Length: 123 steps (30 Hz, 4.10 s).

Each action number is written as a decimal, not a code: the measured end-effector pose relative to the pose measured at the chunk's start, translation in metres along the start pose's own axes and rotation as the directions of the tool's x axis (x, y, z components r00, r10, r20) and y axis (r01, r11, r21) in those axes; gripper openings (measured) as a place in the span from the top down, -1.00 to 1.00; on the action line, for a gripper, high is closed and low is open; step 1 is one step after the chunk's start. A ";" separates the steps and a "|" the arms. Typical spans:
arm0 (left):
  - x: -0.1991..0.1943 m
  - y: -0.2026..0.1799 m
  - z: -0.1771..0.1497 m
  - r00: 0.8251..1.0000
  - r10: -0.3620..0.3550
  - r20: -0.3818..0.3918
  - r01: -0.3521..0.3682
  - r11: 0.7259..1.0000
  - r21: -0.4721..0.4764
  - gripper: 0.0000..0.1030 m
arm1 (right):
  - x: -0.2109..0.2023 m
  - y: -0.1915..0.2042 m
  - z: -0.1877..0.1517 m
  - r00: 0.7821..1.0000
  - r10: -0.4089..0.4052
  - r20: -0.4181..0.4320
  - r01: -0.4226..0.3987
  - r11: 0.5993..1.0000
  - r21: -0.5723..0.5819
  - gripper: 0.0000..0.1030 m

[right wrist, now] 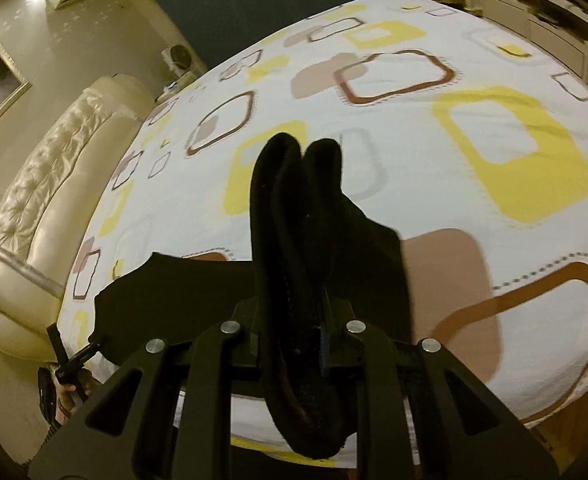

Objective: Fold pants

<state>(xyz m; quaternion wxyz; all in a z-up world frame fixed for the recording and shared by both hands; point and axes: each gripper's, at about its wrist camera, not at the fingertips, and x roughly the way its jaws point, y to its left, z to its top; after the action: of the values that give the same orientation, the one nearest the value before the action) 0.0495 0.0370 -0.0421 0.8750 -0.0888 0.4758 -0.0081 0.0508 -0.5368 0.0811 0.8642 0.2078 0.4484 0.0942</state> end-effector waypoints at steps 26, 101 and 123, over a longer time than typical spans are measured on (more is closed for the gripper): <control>0.001 -0.005 0.003 1.000 -0.013 0.005 0.013 1.000 0.003 -0.60 | 0.124 0.155 -0.050 0.993 0.026 -0.116 -0.042 0.989 -0.141 0.66; -0.003 -0.023 0.000 1.000 -0.015 0.026 0.013 0.996 0.088 -0.60 | 0.136 0.181 -0.084 0.963 0.238 -0.125 -0.251 0.963 -0.096 0.08; -0.001 -0.030 -0.003 0.999 -0.040 0.015 0.038 0.995 0.091 -0.60 | 0.167 -0.035 -0.017 0.977 0.163 -0.136 -0.116 0.946 0.301 0.57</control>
<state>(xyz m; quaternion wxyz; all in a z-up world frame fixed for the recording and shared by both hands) 0.0483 0.0069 -0.0376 0.8818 -0.0582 0.4657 -0.0463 0.1325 -0.5054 -0.0662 0.7767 0.3561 0.5089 0.1045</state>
